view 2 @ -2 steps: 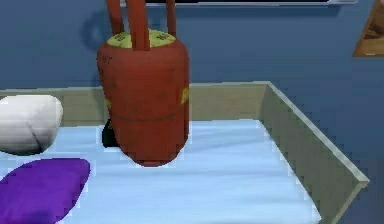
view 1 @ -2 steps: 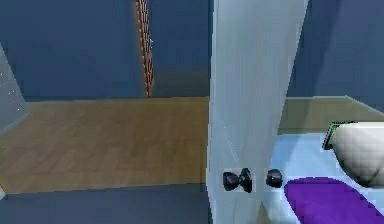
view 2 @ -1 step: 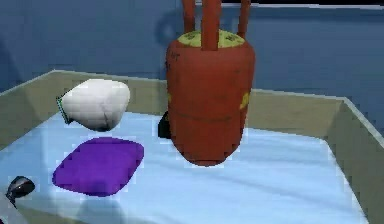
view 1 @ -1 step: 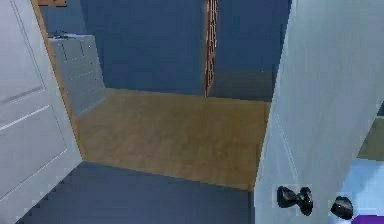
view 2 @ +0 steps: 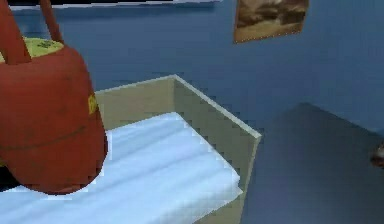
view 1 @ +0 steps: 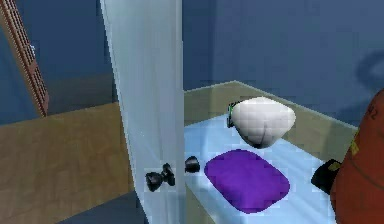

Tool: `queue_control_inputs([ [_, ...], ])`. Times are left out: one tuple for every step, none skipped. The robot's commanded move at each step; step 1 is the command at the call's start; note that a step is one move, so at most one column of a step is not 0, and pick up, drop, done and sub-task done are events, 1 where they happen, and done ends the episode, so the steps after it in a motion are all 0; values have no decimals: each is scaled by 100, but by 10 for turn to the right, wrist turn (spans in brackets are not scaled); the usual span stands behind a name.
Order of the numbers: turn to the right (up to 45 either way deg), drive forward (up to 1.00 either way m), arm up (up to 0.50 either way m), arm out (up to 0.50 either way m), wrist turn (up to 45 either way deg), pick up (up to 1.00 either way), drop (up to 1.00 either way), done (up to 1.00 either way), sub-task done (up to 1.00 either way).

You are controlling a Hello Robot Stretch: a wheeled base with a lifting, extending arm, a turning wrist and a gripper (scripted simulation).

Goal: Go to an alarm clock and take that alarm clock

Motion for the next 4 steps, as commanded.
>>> queue_control_inputs([
  [180,0,0,0,0,0,0,0,0],
  [0,20,0,0,0,0,0,0,0],
  [-450,0,0,0,0,0,0,0,0],
  [-120,0,0,0,0,0,0,0,0],
])
